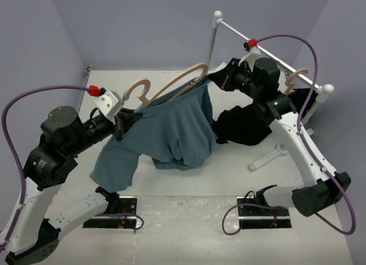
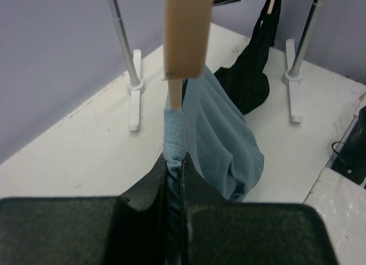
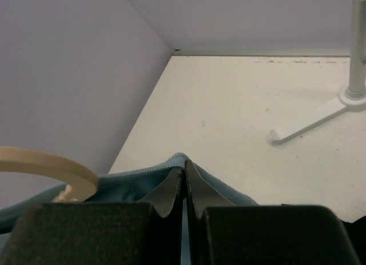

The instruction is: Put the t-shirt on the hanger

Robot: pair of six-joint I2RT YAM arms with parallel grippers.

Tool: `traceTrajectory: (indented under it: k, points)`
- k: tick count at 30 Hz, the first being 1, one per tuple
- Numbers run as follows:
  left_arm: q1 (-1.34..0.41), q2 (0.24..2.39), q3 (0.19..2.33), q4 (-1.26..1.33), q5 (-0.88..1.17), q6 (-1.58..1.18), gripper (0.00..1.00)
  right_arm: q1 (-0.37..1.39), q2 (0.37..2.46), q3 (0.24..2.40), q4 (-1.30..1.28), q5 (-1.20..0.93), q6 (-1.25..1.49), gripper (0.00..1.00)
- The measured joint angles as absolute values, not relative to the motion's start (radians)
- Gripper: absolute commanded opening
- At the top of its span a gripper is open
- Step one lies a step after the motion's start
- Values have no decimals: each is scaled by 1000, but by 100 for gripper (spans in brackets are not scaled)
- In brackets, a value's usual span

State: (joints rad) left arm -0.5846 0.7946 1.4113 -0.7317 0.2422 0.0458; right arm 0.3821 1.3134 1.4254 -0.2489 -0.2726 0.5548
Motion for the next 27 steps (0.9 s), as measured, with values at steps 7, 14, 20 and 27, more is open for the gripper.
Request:
traceTrajectory:
  k: [7, 14, 20, 27]
  points:
    - [-585, 862, 1341, -750, 298, 78, 0, 355, 1331, 1548, -426, -280, 494, 0]
    - [-585, 902, 1295, -720, 314, 74, 0, 359, 1321, 1574, -479, -279, 459, 0]
    - [-585, 965, 1274, -617, 393, 37, 0, 474, 1326, 1566, -490, -247, 439, 0]
    - [-584, 1008, 1209, -514, 344, -59, 0, 721, 1327, 1534, -472, -40, 452, 0]
